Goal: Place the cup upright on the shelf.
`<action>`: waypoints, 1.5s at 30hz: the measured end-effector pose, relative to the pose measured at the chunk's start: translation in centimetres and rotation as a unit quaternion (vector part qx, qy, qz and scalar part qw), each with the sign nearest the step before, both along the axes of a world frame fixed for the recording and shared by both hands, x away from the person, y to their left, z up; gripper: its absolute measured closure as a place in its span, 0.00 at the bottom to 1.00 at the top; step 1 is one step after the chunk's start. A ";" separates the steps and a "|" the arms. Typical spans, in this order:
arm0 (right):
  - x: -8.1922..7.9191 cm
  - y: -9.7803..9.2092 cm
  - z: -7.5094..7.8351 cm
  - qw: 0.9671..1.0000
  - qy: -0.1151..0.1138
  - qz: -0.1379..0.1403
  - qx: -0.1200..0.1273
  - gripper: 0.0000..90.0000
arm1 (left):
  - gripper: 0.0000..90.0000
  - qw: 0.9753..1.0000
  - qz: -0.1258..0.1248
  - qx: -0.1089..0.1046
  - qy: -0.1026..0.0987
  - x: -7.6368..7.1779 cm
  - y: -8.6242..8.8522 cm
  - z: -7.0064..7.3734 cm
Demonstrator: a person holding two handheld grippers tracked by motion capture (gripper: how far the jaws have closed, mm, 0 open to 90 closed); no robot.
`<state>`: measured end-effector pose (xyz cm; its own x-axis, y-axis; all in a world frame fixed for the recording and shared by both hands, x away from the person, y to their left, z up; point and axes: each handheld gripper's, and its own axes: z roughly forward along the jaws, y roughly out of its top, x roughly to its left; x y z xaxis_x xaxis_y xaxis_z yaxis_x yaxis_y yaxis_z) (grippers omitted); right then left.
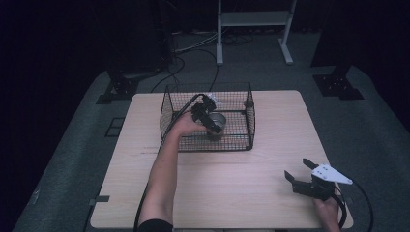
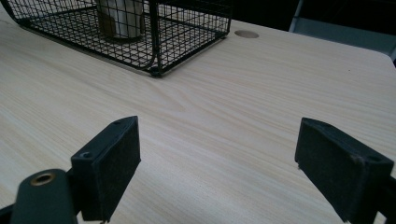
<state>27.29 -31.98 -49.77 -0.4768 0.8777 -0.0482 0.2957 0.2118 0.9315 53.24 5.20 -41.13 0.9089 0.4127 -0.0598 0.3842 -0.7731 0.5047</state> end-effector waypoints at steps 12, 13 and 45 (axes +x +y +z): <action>0.0 0.0 0.0 1.000 0.000 0.000 -0.001 0.15 | 0.11 1.000 0.007 -0.007 -0.013 -0.3 0.2 0.8; 0.0 0.0 0.0 1.000 0.001 0.000 -0.001 0.15 | 0.11 1.000 0.007 -0.007 -0.013 -0.3 0.2 0.8; 0.0 0.2 0.0 1.000 0.002 -0.004 -0.007 0.15 | 0.10 0.995 0.003 -0.080 -0.062 -3.4 1.6 5.0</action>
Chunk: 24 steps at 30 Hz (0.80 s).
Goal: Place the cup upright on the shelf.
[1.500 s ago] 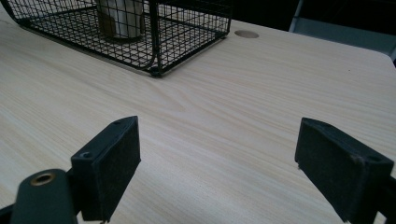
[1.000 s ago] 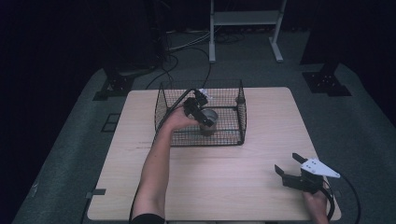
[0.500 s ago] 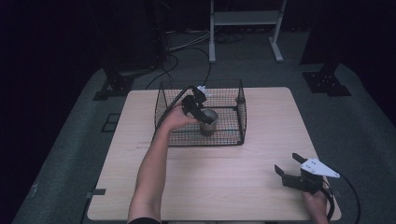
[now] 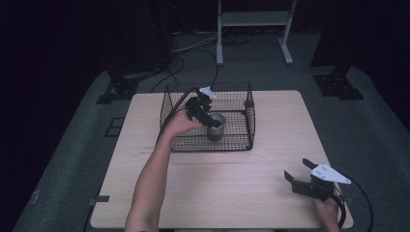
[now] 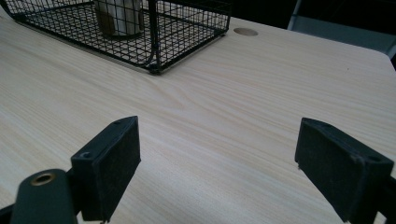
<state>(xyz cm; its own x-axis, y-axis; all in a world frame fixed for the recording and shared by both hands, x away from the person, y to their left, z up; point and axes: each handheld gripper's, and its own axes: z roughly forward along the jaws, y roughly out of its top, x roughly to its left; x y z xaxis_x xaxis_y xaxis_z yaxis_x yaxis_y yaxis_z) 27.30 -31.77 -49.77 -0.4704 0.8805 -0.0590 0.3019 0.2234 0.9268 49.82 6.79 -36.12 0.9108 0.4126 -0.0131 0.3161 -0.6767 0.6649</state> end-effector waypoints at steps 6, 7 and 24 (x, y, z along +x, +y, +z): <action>0.0 0.0 0.0 1.000 -0.001 0.000 -0.003 0.15 | 0.09 1.000 -0.005 0.000 -0.002 -0.7 0.3 0.2; 0.0 0.0 0.0 1.000 0.000 -0.001 -0.003 0.15 | 0.09 1.000 -0.007 0.000 -0.006 -1.0 0.4 0.3; 0.0 0.1 0.0 1.000 0.000 -0.002 -0.005 0.15 | 0.09 1.000 -0.011 -0.015 -0.023 -2.6 1.4 1.0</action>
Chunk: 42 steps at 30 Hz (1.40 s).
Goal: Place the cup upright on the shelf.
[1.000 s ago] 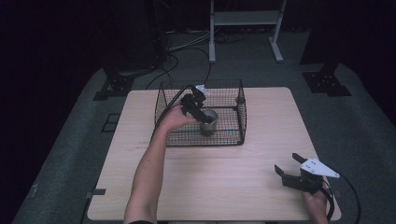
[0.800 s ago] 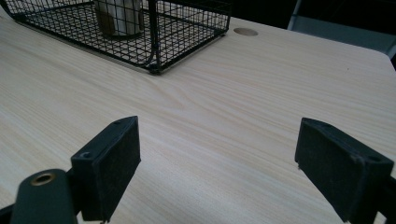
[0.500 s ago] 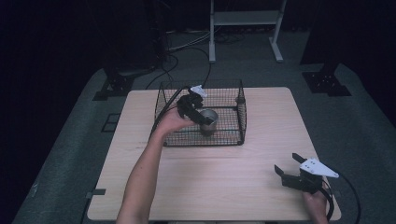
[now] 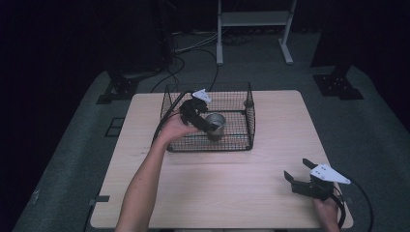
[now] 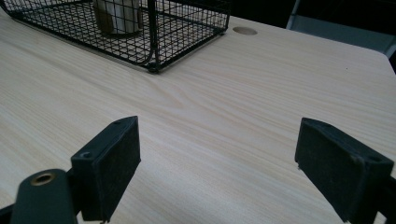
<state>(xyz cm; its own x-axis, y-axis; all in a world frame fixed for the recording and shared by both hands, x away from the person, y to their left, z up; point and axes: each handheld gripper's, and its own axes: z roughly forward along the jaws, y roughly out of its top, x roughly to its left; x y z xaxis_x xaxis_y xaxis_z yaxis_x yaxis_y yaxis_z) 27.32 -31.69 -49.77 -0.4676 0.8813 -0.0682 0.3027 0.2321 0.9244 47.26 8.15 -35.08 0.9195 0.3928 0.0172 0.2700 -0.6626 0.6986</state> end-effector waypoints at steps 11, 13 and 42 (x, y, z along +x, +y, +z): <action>0.0 0.0 0.0 1.000 0.000 0.000 0.000 0.15 | 0.09 1.000 -0.017 -0.005 -0.016 -1.6 -0.1 0.9; 0.0 0.0 0.0 1.000 0.000 0.000 0.000 0.15 | 0.09 1.000 -0.020 -0.004 -0.018 -1.8 0.1 0.9; 0.0 0.1 0.0 1.000 0.001 -0.001 -0.004 0.15 | 0.09 0.998 -0.041 -0.036 -0.026 -6.3 2.3 0.0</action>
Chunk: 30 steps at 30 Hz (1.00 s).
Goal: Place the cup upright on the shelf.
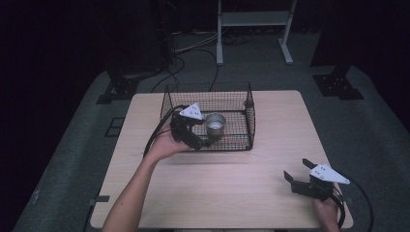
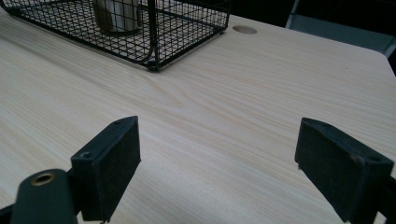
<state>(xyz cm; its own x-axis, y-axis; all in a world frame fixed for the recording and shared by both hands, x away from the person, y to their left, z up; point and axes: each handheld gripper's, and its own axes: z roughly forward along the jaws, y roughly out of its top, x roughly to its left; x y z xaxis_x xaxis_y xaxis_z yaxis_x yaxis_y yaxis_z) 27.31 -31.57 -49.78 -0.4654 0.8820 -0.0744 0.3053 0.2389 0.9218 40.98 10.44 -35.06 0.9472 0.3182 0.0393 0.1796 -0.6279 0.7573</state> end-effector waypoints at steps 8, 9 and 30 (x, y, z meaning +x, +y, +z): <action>0.0 0.0 0.0 1.000 0.000 0.001 -0.003 0.15 | 0.09 1.000 -0.004 -0.006 0.008 -0.7 0.3 -1.0; 0.0 0.0 0.0 1.000 0.000 0.001 -0.003 0.15 | 0.09 1.000 -0.004 -0.007 0.009 -0.8 0.4 -1.1; 0.0 0.2 0.0 1.000 0.002 -0.003 -0.011 0.15 | 0.09 0.999 0.007 -0.032 0.010 -3.2 3.0 -2.8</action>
